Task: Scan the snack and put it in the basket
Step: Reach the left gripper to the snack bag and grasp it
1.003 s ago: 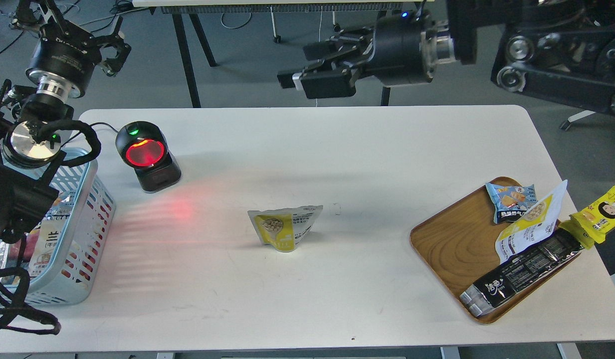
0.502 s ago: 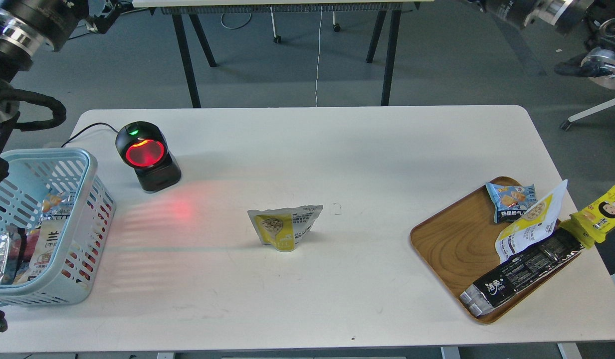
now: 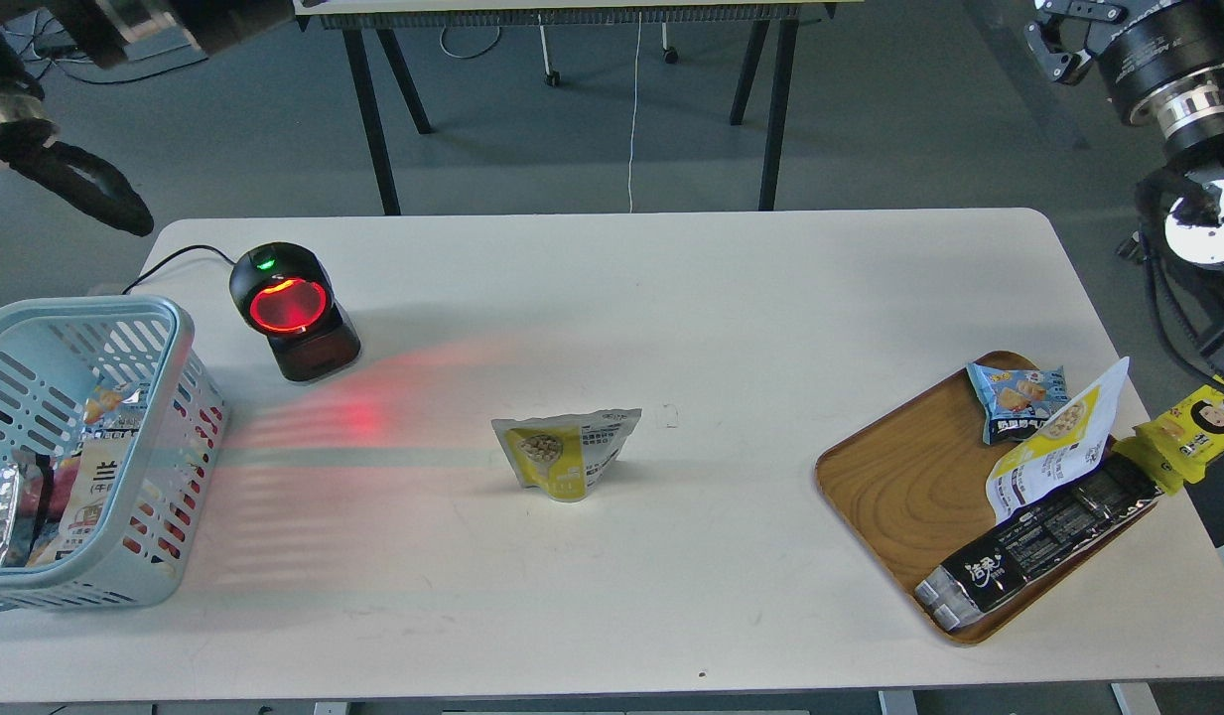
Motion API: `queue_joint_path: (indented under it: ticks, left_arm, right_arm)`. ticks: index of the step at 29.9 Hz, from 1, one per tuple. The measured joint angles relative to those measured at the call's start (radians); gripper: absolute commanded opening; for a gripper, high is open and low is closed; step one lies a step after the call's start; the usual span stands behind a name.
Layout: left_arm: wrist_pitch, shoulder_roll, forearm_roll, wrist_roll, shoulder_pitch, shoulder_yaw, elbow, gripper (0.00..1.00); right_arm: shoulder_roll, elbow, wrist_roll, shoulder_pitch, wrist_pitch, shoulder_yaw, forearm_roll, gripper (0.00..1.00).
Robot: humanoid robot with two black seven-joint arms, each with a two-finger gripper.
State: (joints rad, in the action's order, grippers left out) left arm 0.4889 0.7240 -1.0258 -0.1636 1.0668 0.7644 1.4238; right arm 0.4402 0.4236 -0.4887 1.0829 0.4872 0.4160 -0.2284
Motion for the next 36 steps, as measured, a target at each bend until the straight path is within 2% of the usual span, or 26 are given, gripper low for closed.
queue_joint_path:
  ticks: [3, 7, 9, 12, 16, 22, 26, 28, 30, 34, 36]
  left_arm:
    - [0.000, -0.035, -0.163, -0.002, 0.019, -0.064, 0.075, 0.93]
    - [0.000, -0.054, -0.417, -0.004, -0.003, -0.166, 0.206, 0.92]
    - [0.000, -0.067, -0.549, -0.004, -0.023, -0.203, 0.249, 0.92]
    - [0.000, -0.109, -0.787, -0.004, -0.043, -0.256, 0.272, 0.92]
    - [0.000, -0.139, -1.011, -0.042, -0.060, -0.334, 0.279, 0.92]
    - [0.000, -0.124, -1.142, -0.055, -0.081, -0.442, 0.285, 0.89]
    - [0.000, -0.124, -1.155, -0.058, -0.115, -0.459, 0.259, 0.87]
    - [0.000, -0.126, -1.156, -0.060, -0.133, -0.461, 0.233, 0.82]
    - [0.000, -0.127, -1.156, -0.061, -0.147, -0.462, 0.206, 0.71]
    - [0.000, -0.121, -1.156, -0.063, -0.161, -0.481, 0.168, 0.60]
    - [0.000, -0.118, -1.156, -0.064, -0.165, -0.498, 0.163, 0.51]
  right_arm:
    - [-0.044, -0.035, 0.026, -0.026, 0.001, 0.087, -0.006, 0.99]
    - [-0.129, -0.094, 0.093, -0.048, 0.001, 0.166, -0.005, 1.00]
    - [-0.163, -0.121, 0.104, -0.051, 0.001, 0.168, -0.001, 1.00]
    - [-0.190, -0.137, 0.107, -0.052, 0.001, 0.161, 0.004, 1.00]
    - [-0.202, -0.140, 0.103, -0.052, 0.002, 0.152, 0.006, 1.00]
    - [-0.202, -0.126, 0.099, -0.053, 0.002, 0.152, 0.006, 1.00]
    - [-0.202, -0.123, 0.098, -0.051, 0.002, 0.153, 0.006, 1.00]
    - [-0.202, -0.123, 0.097, -0.051, 0.002, 0.153, 0.006, 1.00]
    - [-0.202, -0.123, 0.097, -0.051, 0.002, 0.154, 0.006, 1.00]
    - [-0.204, -0.123, 0.096, -0.051, 0.002, 0.155, 0.006, 1.00]
    - [-0.204, -0.123, 0.096, -0.051, 0.002, 0.155, 0.006, 1.00]
